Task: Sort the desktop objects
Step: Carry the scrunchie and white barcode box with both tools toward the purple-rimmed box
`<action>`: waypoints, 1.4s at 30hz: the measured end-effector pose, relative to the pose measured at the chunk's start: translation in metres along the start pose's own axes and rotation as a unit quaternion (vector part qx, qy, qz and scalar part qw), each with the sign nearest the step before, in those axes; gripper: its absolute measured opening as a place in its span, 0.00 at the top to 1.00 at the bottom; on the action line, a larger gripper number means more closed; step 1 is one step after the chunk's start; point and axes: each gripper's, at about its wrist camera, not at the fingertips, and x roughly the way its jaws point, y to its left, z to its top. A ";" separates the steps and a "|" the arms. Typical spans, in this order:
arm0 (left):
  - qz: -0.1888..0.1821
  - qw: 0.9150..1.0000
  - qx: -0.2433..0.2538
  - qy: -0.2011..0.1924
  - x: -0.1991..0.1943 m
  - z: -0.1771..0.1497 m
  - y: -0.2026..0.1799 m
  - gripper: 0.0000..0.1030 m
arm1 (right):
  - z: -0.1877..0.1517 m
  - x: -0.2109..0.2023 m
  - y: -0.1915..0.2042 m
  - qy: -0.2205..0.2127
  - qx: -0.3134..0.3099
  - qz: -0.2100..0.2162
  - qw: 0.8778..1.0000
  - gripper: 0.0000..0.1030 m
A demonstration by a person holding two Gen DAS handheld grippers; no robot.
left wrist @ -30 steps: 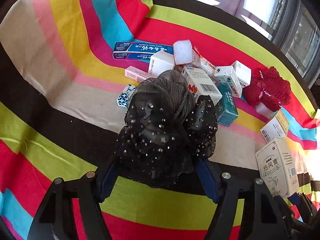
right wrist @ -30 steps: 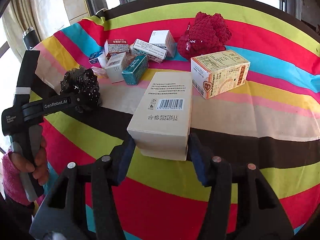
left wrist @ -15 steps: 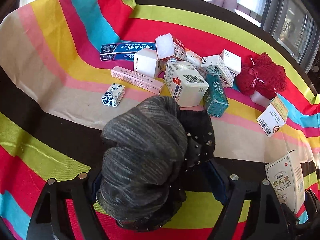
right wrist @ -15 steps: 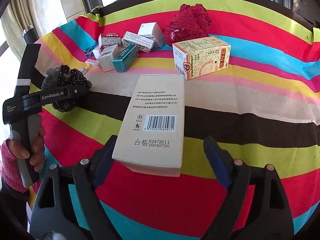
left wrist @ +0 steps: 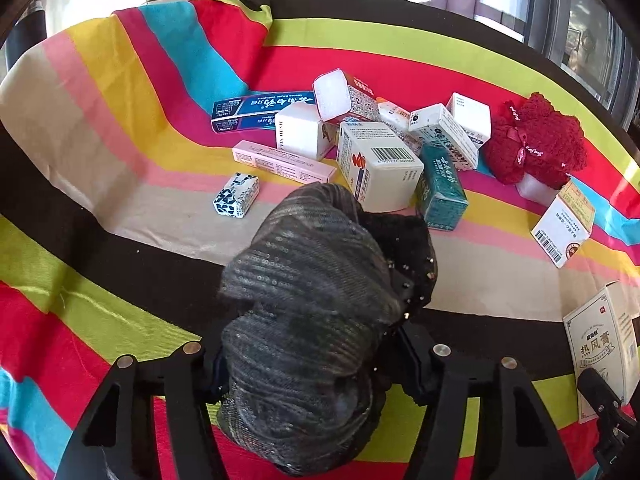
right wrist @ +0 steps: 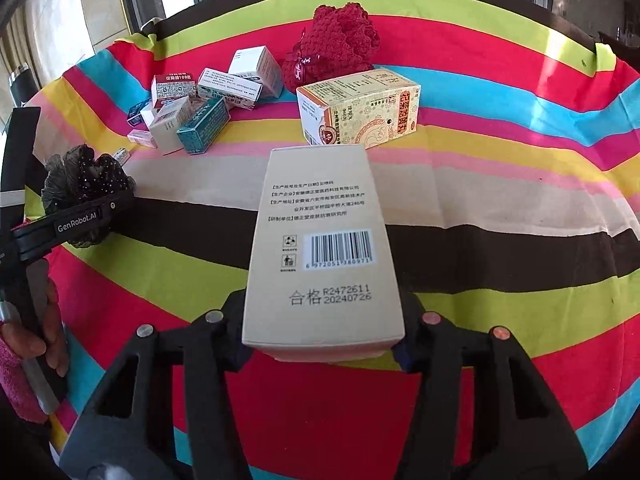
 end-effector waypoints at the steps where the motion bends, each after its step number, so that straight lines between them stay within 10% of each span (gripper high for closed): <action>1: -0.001 1.000 -0.002 0.000 -0.002 -0.001 0.000 0.41 | 0.000 0.000 0.000 0.000 -0.001 -0.003 1.000 0.46; 14: -0.034 0.999 -0.026 -0.007 -0.049 -0.037 0.010 0.56 | -0.001 0.000 0.000 -0.002 0.005 -0.010 1.000 0.46; 22: 0.000 1.000 -0.011 0.008 -0.013 -0.008 0.015 0.29 | -0.001 0.001 -0.002 0.001 0.012 -0.004 1.000 0.46; 24: -0.014 1.000 -0.013 0.007 -0.009 -0.002 0.013 0.32 | -0.001 0.001 -0.002 0.001 0.012 -0.004 1.000 0.46; 26: -0.029 0.999 -0.021 0.015 -0.008 -0.001 0.011 0.62 | -0.002 0.001 -0.002 0.001 0.012 -0.003 1.000 0.46; 42: -0.030 0.999 -0.034 0.000 -0.082 -0.056 0.041 0.62 | -0.005 -0.005 0.011 -0.002 -0.015 -0.006 1.000 0.47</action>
